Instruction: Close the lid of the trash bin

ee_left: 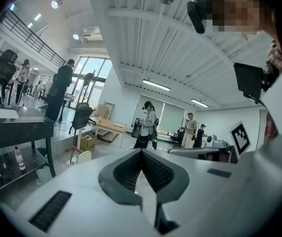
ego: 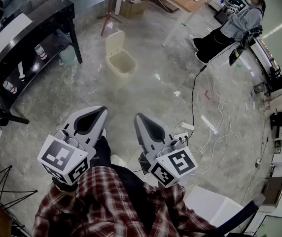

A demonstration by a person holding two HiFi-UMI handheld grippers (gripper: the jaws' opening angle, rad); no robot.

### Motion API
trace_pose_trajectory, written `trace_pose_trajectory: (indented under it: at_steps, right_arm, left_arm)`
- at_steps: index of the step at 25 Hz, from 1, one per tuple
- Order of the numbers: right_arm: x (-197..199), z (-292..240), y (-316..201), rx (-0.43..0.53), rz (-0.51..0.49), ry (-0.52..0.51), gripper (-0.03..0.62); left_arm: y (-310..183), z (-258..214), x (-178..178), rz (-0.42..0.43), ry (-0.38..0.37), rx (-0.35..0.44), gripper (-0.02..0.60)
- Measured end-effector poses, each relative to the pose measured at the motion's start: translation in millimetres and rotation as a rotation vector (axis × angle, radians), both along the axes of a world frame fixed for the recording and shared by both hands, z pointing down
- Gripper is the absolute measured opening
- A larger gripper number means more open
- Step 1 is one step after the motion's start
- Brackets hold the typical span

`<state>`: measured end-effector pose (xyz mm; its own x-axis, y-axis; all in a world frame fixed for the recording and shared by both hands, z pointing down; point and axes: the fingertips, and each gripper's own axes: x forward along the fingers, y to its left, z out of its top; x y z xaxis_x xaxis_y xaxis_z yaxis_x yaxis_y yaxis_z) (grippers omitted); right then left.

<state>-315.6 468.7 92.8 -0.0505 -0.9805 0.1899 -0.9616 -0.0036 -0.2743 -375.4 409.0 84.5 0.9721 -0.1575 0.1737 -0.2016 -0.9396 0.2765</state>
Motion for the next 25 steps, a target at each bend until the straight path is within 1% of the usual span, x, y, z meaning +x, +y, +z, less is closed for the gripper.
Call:
trace_pose_trajectory:
  at_steps: [4, 7, 9, 10, 13, 15, 17, 20, 25]
  right_arm:
    - [21, 0, -54, -0.004, 0.008, 0.002, 0.012]
    - [36, 0, -95, -0.004, 0.008, 0.023, 0.012]
    - [46, -1, -119, 0.003, 0.006, 0.032, 0.012]
    - [50, -2, -129, 0.007, 0.008, 0.035, 0.012]
    - [63, -1, -156, 0.013, 0.017, 0.041, 0.012]
    - [68, 2, -172, 0.013, 0.022, 0.038, 0.012]
    - [70, 6, -186, 0.005, 0.021, 0.032, 0.012]
    - [73, 12, -198, -0.017, 0.024, 0.019, 0.012]
    - [91, 21, -200, -0.041, 0.039, -0.006, 0.012]
  left_arm:
    - [-55, 1, 20, 0.014, 0.001, 0.001, 0.011]
    - [-94, 6, 36, 0.02, 0.018, -0.013, 0.011]
    - [-117, 2, 47, 0.028, 0.027, 0.011, 0.011]
    - [-127, 0, 53, 0.035, 0.029, 0.022, 0.011]
    - [-149, 9, 60, 0.047, 0.026, 0.009, 0.011]
    - [-166, 8, 63, 0.047, 0.028, 0.023, 0.011]
    - [-178, 6, 65, 0.051, 0.026, 0.03, 0.011]
    - [-191, 11, 67, 0.053, 0.013, 0.013, 0.011]
    - [-206, 23, 86, 0.045, -0.01, -0.015, 0.011]
